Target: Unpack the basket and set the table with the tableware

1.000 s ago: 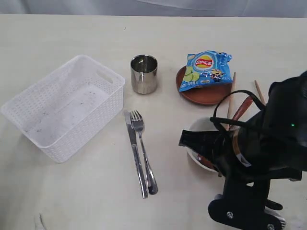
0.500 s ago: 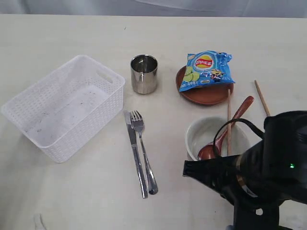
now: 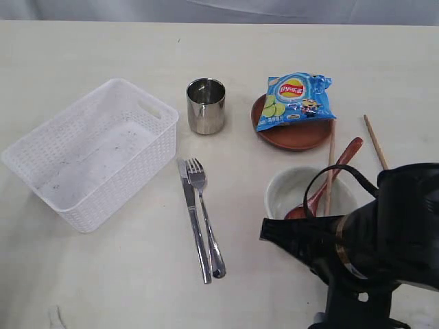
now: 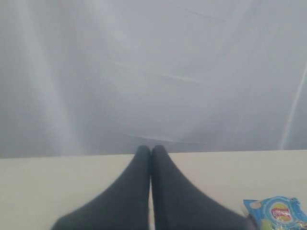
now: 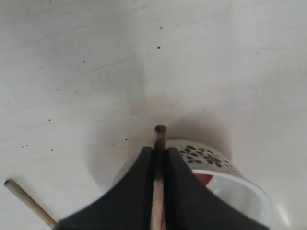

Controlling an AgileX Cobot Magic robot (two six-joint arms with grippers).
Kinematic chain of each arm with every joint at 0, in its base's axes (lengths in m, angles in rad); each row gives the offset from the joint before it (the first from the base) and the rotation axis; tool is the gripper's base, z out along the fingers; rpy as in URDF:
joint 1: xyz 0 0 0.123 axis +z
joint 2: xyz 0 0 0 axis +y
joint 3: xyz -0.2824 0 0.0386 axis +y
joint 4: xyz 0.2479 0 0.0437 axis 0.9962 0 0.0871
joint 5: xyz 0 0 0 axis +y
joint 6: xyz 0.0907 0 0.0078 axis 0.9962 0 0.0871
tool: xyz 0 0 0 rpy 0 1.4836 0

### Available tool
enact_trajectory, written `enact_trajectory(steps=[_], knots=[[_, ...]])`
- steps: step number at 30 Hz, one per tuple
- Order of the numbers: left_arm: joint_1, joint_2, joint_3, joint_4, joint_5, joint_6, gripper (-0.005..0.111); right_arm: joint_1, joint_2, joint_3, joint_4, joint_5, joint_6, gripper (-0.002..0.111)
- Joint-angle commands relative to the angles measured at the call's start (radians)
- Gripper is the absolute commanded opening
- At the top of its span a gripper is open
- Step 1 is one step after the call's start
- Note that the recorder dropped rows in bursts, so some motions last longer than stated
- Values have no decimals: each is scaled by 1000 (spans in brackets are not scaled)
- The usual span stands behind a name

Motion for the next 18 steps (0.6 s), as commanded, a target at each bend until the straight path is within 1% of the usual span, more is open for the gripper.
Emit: enact_trajectory(steps=[1,9,11,14,16,18], knots=[[-7,-6,5,3,0,-1,0,3,-1,1,4,6,16,0],[-7,-6,5,3,0,-1,0,3,-1,1,9,8,50,1],[-7,-6,5,3,0,-1,0,3,-1,1,9,8,50,8],[-7,-6,5,3,0,-1,0,3,-1,1,9,8,58,30],[-7,-6,5,3,0,-1,0,3,-1,1,9,8,58,43],[-7,-6,5,3,0,-1,0,3,-1,1,9,10,61,42]])
